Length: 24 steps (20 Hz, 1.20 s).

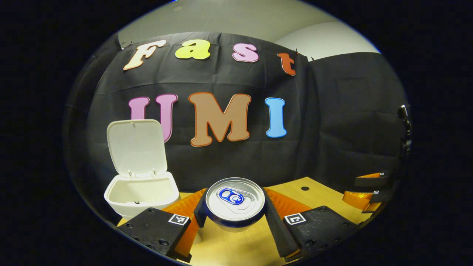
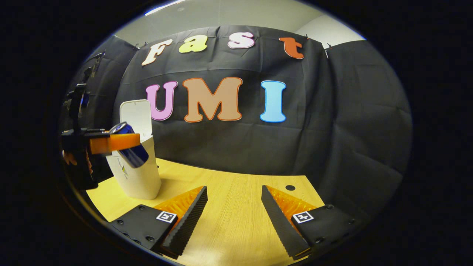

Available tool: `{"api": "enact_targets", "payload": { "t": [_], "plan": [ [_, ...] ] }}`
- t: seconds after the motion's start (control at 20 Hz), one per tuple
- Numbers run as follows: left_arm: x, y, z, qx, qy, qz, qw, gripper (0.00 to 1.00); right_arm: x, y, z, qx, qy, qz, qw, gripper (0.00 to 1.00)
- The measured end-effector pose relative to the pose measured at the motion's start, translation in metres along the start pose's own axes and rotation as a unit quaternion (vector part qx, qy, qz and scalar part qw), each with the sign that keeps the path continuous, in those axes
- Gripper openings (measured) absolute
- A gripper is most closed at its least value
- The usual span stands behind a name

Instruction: Press the lid of the desktop garbage bin to open it, pick up the crumpled paper on the desktop and throw it into the bin, then pick up the pop can on the desktop and drop it into the bin, and finally close the garbage bin lid.

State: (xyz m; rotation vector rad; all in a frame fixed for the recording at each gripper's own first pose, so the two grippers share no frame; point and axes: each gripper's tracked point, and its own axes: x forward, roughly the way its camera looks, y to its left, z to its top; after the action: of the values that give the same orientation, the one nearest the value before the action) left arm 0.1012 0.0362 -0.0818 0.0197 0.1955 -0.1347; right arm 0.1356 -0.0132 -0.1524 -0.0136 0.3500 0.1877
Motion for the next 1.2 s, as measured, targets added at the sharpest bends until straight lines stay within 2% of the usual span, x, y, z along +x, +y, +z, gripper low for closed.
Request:
{"api": "enact_targets", "payload": {
  "t": [0.25,0.3,0.35,0.45,0.7,0.95,1.05,1.15,1.2],
  "plan": [
    [0.013,0.067,0.025,0.004,-0.016,0.053,0.998,0.77,0.003,0.009,-0.002,0.004,0.001,-0.006,1.0,0.98],
    [0.014,0.083,0.031,0.006,-0.021,0.068,0.997,0.78,0.003,0.011,-0.003,0.005,0.002,-0.007,1.0,0.94],
    [0.016,0.098,0.034,0.007,-0.024,0.081,0.996,0.78,0.003,0.013,-0.003,0.005,0.002,-0.008,1.0,0.98],
    [0.021,0.127,0.033,0.005,-0.02,0.099,0.995,0.78,0.005,0.019,-0.005,0.006,0.005,-0.01,1.0,0.98],
    [0.029,0.186,-0.002,-0.015,0.024,0.144,0.989,0.78,0.004,0.029,-0.016,0.006,0.017,-0.014,1.0,0.98],
    [0.036,0.211,-0.053,-0.05,0.086,0.157,0.983,0.78,0.005,0.032,-0.018,0.004,0.027,-0.02,0.999,0.98],
    [0.036,0.214,-0.059,-0.06,0.092,0.161,0.981,0.78,0.004,0.033,-0.017,-0.001,0.028,-0.022,0.999,0.98],
    [0.036,0.222,-0.05,-0.06,0.072,0.176,0.98,0.82,0.003,0.031,-0.017,-0.006,0.028,-0.024,0.999,0.98],
    [0.035,0.225,-0.043,-0.056,0.061,0.181,0.98,0.94,0.003,0.03,-0.018,-0.006,0.028,-0.025,0.999,0.94]
  ]
}}
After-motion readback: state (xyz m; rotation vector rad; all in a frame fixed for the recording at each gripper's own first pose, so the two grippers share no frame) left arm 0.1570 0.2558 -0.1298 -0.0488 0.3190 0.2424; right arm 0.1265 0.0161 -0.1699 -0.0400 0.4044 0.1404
